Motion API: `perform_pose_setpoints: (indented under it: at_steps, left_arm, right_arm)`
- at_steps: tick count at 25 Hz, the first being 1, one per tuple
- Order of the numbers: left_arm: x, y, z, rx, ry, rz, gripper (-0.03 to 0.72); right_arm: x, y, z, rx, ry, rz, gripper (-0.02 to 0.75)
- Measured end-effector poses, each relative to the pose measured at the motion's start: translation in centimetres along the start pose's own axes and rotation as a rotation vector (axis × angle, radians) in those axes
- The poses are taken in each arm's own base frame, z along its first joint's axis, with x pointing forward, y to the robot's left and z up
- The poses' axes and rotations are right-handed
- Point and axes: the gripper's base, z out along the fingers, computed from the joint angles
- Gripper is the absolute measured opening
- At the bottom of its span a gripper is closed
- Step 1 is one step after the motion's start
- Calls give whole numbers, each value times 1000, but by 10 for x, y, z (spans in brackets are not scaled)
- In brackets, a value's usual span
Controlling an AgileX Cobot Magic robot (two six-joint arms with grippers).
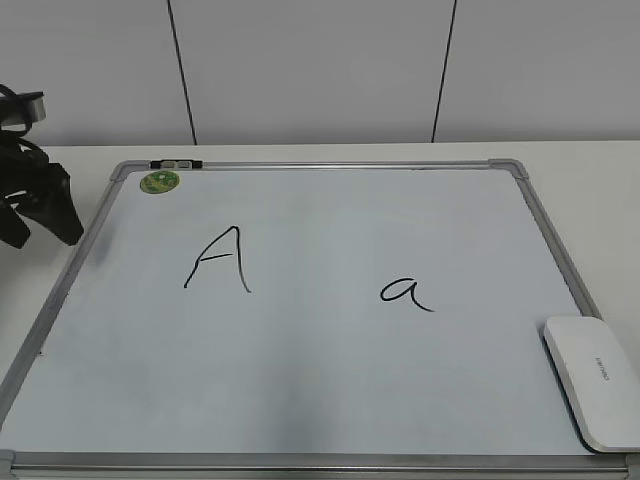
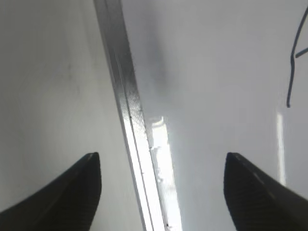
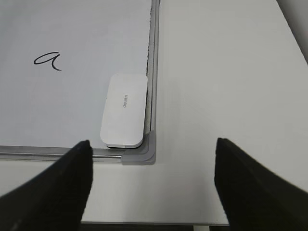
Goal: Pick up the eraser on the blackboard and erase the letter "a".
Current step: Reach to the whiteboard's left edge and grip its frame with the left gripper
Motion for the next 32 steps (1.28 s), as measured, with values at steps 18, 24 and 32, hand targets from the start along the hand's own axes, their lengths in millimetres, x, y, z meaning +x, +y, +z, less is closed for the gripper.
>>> perform_pose_setpoints:
  at_steps: [18,24,32]
  left_arm:
    - [-9,42,58,69,77,-64,389]
    - [-10,45,64,88,63,-93,341]
    - [-10,45,69,106,62,-108,287]
  right_arm:
    - [0,0,0,0,0,0,587]
    - [0,0,0,0,0,0,587]
    - [0,0,0,0,0,0,587]
